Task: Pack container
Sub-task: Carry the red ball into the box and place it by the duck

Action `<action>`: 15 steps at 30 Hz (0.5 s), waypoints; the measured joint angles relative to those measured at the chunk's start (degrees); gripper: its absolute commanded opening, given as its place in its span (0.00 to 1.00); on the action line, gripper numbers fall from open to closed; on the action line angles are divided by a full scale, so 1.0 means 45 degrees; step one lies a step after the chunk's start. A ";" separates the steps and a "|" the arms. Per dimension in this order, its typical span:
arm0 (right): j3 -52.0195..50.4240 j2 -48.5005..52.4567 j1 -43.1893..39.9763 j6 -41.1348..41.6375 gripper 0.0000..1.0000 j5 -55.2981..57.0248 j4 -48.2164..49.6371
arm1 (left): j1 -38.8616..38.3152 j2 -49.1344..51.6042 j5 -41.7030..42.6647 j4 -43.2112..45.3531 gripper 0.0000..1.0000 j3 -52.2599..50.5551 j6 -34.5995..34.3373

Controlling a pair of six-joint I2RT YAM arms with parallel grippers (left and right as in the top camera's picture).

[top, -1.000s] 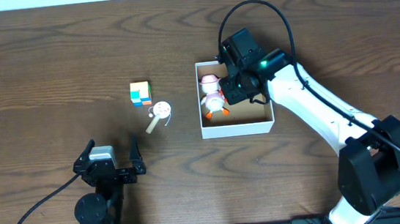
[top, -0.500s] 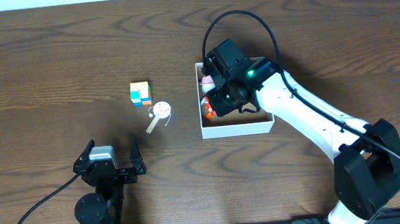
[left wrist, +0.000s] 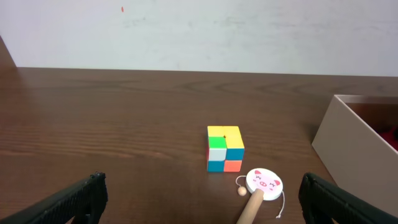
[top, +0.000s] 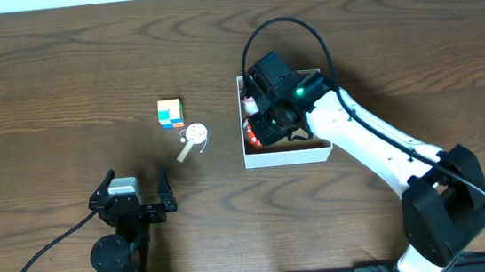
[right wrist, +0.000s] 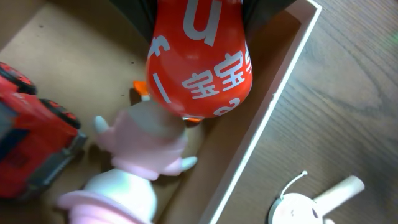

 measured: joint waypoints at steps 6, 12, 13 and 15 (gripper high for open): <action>0.0000 0.0777 0.0257 0.0092 0.53 -0.0044 0.0005 | 0.0000 0.0000 0.0000 0.0005 0.98 0.0000 0.0000; 0.0000 0.0908 0.0296 0.0058 0.71 0.0005 0.0199 | 0.0000 0.0000 0.0000 0.0000 0.98 0.0000 0.0000; 0.0000 0.0908 0.0296 0.0049 0.71 0.0000 0.0243 | 0.0000 0.0000 0.0000 0.0000 0.98 0.0000 0.0000; 0.0000 0.0908 0.0296 0.0049 0.71 0.0000 0.0379 | 0.0000 0.0000 0.0000 0.0005 0.98 0.0000 0.0000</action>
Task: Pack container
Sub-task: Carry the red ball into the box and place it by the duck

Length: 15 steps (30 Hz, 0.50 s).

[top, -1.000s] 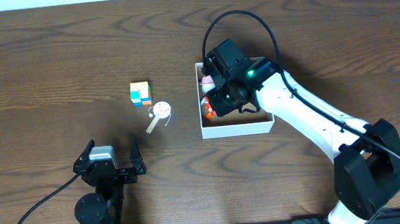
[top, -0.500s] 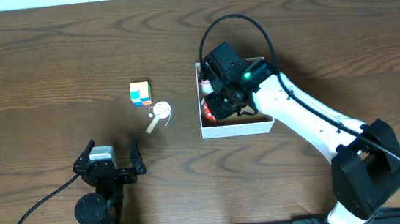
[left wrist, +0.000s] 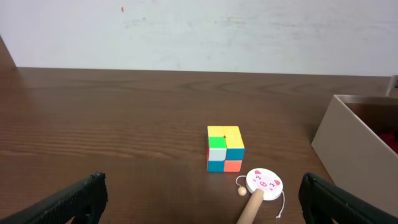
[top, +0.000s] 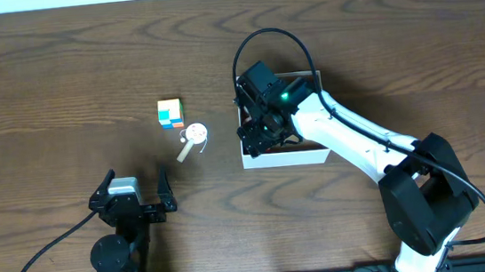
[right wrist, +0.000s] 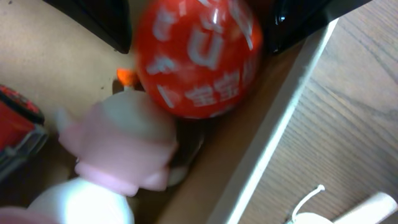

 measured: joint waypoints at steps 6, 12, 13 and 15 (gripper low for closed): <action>0.0000 0.0000 -0.0058 0.0000 0.71 -0.0010 0.0267 | 0.0000 0.0000 0.0000 0.0000 0.98 0.0000 0.0000; 0.0000 0.0000 -0.0369 0.0000 0.66 -0.0034 0.0291 | 0.0000 0.0000 0.0000 -0.0005 0.98 0.0000 0.0000; 0.0010 0.0000 -0.0461 0.0000 0.66 -0.0039 0.0291 | 0.0000 0.0000 -0.0005 0.0000 0.98 0.0000 0.0000; 0.0107 0.0005 -0.0651 0.0000 0.66 -0.0034 0.0248 | 0.0000 0.0000 0.0000 0.0000 0.98 0.0000 0.0000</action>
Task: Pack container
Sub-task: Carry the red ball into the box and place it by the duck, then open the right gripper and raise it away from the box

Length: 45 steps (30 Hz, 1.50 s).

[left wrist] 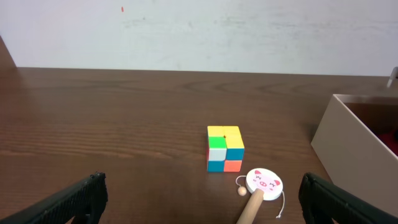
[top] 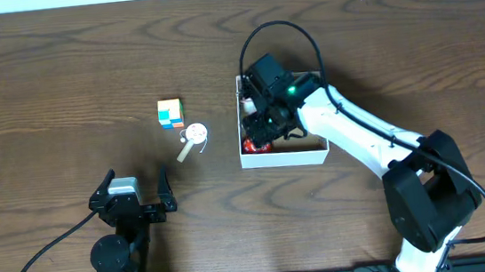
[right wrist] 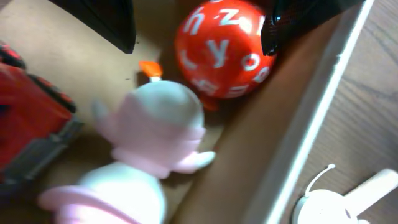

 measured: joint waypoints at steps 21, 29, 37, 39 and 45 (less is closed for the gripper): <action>0.3230 -0.0389 -0.5513 0.0253 0.73 0.3920 -0.2152 | 0.0000 0.0000 -0.0005 -0.0005 0.98 0.0000 0.0000; 0.3230 -0.0389 -0.7383 0.0277 0.99 0.4260 -0.2186 | 0.0000 0.0000 -0.0005 -0.0005 0.98 0.0000 0.0000; 0.3230 -0.0389 -0.7650 0.0277 0.99 0.4260 -0.2186 | 0.0000 0.0000 0.0000 -0.0005 0.98 0.0000 0.0005; 0.3230 -0.0389 -0.7650 0.0277 0.99 0.4255 -0.2186 | 0.0000 0.0000 -0.0005 -0.0005 0.98 0.0000 0.0000; 0.3230 -0.0389 -0.7650 0.0277 0.99 0.4260 -0.2186 | 0.0000 0.0000 0.0000 0.0000 0.98 0.0000 0.0000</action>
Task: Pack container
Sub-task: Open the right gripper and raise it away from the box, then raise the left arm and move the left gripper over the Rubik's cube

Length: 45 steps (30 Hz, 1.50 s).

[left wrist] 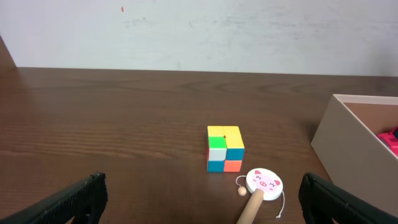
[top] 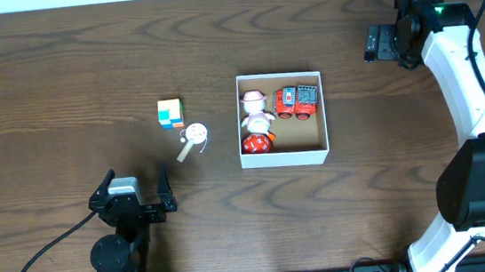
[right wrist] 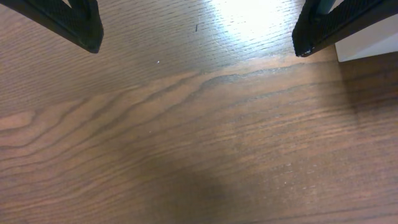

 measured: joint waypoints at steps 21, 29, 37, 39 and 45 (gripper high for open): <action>0.0000 0.0000 0.0000 0.0000 0.99 -0.0005 0.0000 | 0.0000 0.0000 -0.0005 0.0000 0.98 0.0000 0.0000; 0.0000 0.0000 0.0000 0.0000 0.99 0.0000 0.0000 | 0.0000 0.0000 0.0000 0.0000 0.98 0.0000 0.0000; 0.0000 0.0000 0.0000 0.0000 0.99 0.0000 0.0000 | 0.0000 0.0000 -0.0296 0.0680 0.98 -0.0194 -0.0311; 0.0000 0.0000 0.0000 0.0000 0.99 -0.0005 0.0000 | 0.0000 0.0000 -0.0330 0.0709 0.98 -0.0194 -0.0636; 0.0000 0.0000 0.0000 0.0000 0.99 -0.0005 -0.0005 | 0.0005 0.1132 -0.0583 0.0063 0.98 0.1146 -0.1059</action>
